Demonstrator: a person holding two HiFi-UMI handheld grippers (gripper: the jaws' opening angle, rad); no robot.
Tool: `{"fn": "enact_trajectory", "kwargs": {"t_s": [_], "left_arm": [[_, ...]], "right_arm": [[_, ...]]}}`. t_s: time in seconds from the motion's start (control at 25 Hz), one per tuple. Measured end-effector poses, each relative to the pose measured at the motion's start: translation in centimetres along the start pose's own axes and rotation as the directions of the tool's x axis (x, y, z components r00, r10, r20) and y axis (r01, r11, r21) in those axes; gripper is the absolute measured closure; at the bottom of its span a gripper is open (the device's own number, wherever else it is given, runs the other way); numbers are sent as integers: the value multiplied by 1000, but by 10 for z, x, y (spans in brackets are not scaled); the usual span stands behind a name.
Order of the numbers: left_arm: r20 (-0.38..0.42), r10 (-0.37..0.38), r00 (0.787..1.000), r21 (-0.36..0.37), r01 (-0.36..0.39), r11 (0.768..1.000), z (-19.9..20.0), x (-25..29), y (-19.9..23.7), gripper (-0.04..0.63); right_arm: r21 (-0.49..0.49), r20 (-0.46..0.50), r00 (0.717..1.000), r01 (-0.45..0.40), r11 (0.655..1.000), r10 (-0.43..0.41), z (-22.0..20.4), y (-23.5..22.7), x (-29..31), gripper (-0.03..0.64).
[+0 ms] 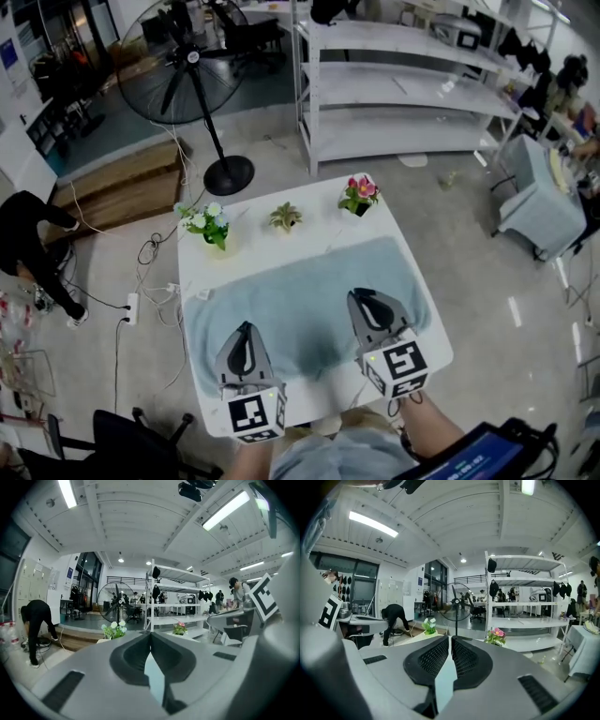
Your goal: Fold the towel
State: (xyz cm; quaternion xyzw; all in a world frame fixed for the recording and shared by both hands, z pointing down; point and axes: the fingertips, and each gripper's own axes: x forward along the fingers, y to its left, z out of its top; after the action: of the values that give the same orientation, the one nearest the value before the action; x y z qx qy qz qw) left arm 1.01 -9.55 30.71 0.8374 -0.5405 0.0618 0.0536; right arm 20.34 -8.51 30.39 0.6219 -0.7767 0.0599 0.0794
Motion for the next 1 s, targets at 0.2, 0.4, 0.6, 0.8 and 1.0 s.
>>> {"fn": "enact_trajectory", "kwargs": {"t_s": [0.2,0.4,0.6,0.8,1.0], "left_arm": [[-66,25,998,-11,-25,1000,-24,23,-14,588],[-149,39,988,6,-39,999,-69,42,-22,588],[-226,39,973,19,-36,999,-99,58,-36,588],[-282,45,958,22,-41,999,-130,69,-40,588],[-299,57,952,22,-53,998,-145,77,-42,588]], "right_arm": [[17,-102,995,17,1000,-15,-38,-47,2,580],[40,-195,978,82,996,-72,-93,-100,-9,580],[66,-313,938,181,981,-152,-149,-150,-33,577],[75,-396,883,303,950,-250,-192,-205,-59,508],[133,-477,851,318,939,-220,-224,-228,-74,469]]}}
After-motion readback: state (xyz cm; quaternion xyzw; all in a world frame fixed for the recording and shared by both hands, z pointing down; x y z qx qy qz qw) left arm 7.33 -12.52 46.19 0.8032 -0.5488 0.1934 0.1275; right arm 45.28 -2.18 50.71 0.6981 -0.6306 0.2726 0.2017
